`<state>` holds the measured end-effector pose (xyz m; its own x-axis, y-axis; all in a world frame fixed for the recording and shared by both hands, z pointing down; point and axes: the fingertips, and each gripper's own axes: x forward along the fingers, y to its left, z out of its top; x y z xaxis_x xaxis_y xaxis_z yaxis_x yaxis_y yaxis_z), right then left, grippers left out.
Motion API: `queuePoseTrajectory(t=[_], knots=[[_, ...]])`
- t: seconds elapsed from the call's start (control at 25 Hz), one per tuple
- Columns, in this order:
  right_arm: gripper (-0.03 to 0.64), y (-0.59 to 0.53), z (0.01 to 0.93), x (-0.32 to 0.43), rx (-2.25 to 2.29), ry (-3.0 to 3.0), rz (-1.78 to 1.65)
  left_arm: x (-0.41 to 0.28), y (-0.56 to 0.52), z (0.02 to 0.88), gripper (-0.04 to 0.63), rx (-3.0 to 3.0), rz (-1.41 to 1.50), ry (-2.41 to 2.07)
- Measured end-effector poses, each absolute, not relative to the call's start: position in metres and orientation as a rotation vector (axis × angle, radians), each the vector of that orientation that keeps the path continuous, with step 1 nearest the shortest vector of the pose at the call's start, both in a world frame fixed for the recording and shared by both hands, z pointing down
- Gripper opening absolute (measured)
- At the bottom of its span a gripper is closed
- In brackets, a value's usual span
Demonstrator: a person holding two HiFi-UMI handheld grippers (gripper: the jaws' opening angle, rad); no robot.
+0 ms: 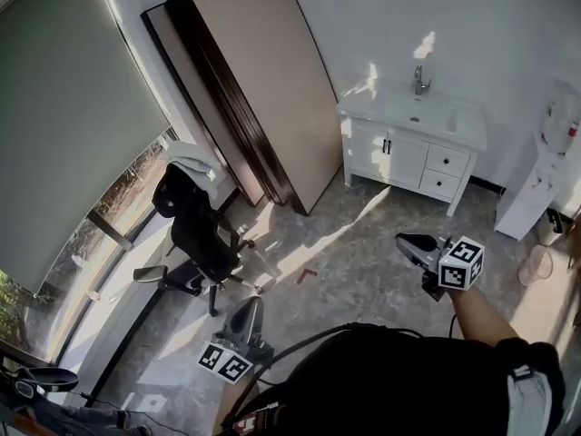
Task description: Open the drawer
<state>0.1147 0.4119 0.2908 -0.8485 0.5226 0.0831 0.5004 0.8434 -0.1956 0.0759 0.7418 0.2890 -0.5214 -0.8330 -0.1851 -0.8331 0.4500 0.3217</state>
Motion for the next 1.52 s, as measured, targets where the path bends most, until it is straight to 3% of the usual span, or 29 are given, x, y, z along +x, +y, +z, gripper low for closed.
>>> queuePoseTrajectory(t=[0.44,0.84,1.16,1.52], knots=[[-0.002,0.368,0.312,-0.024,-0.955,-2.814,0.279,-0.017,0.698,0.294,-0.003,-1.419,0.600,2.731],[-0.002,0.306,0.272,-0.179,-1.212,-2.774,0.209,-0.122,0.619,0.260,-0.003,-1.207,0.585,2.773],[-0.002,0.265,0.286,-0.246,-1.161,-2.755,0.237,-0.192,0.585,0.269,-0.003,-1.232,0.576,2.800],[-0.002,0.270,0.289,-0.327,-0.964,-2.831,0.190,-0.315,0.585,0.281,-0.003,-1.463,0.597,2.678]])
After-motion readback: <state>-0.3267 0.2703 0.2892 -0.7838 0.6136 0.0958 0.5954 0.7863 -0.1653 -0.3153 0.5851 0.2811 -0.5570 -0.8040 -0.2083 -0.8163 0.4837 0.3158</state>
